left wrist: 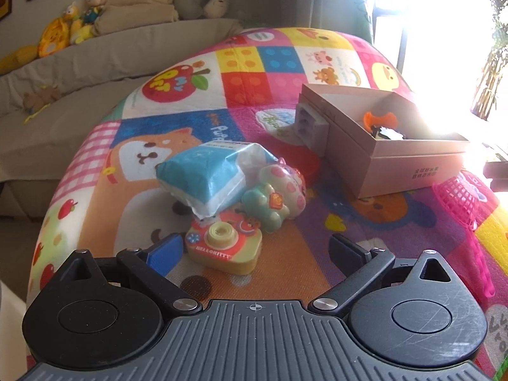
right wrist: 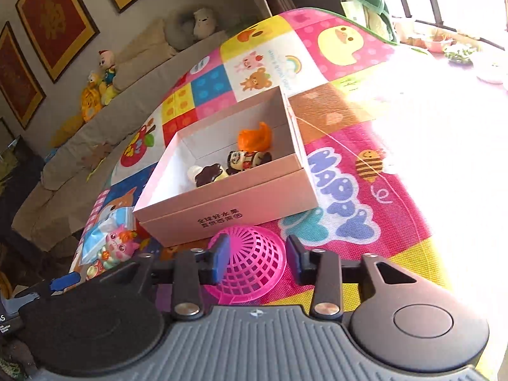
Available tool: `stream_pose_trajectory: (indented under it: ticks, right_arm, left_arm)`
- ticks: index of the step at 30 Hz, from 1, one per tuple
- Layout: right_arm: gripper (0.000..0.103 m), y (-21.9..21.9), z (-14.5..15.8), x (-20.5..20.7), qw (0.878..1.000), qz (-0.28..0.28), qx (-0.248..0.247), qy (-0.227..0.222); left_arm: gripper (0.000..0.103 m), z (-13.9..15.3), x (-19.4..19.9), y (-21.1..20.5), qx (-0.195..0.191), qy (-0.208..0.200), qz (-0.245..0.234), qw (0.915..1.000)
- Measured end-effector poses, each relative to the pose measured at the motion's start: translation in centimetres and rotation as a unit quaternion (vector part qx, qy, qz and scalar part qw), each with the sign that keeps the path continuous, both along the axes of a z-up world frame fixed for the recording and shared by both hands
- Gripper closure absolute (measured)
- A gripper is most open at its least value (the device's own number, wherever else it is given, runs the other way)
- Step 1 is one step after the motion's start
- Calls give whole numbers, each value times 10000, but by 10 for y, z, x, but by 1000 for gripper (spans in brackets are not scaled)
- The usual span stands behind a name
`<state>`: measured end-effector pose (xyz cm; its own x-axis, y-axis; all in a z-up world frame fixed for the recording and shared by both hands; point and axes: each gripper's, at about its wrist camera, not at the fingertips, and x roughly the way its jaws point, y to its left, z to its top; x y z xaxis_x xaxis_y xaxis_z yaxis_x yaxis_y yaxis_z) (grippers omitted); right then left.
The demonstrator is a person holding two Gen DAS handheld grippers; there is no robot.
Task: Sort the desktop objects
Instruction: 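Lower the pink strainer onto the mat and open the right tool, then reach the left tool to the pink unicorn figurine and grasp it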
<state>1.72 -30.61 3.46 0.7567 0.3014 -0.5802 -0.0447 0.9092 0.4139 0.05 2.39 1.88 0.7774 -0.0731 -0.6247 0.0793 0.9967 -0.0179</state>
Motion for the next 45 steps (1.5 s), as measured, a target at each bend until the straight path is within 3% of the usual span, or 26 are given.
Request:
stream_pose_trajectory:
  ticks: [3,5,7,12,13,15,17,19,23,28,32,35,41,43,45]
  right_arm:
    - [33,-7,6,17,9993,-288,48,-244]
    - [10,-11,8,35,9973,-593,153,-399]
    - [7,-11,7,57,9968,-680,174,-393]
    - [6,10,-5,100,9983,-214,538,78]
    - [1,18,-5,100,9986,-219,478,41]
    - [0,32,-4,100,9991,102,410,-7]
    - [1,37,-6,99,9960,568,688,5]
    - [1,39,-3,90,9967,511,623,-114]
    - [0,43,4,54,9980,243,-217,-542]
    - [0,48,-10,6,9921,313,-1126,-455]
    - [0,58,-28,-13,9872,463,-1506,-236]
    - [0,68,-31,-18,9832,605,-1693,-319]
    - [0,77,-33,-7,9815,614,-1796,-249]
    - [0,76,-33,-5,9823,578,-1769,-199]
    - [0,76,-33,-6,9826,544,-1765,-205]
  left_arm:
    - [2,-2,2,-5,26,30,-92,10000]
    - [2,-2,3,-6,73,16,-99,9999]
    - [2,-1,2,-5,54,0,-106,9999]
    - [2,4,-1,3,65,-141,-72,9999]
    - [2,5,0,4,60,-151,-70,9998]
    - [2,5,3,3,52,-169,-111,9998]
    - [2,6,6,-1,88,-209,-184,9996]
    - [2,8,8,-7,133,-280,-271,9992]
    - [2,6,18,-17,272,-396,-355,9982]
    - [6,0,42,-32,669,-430,-393,9961]
    - [17,-5,58,-39,924,-364,-391,9943]
    - [23,-7,58,-41,923,-313,-499,9940]
    - [25,-12,48,-49,967,-309,-811,9915]
    - [31,-13,51,-50,987,-321,-772,9916]
    - [45,-12,55,-48,962,-290,-695,9925]
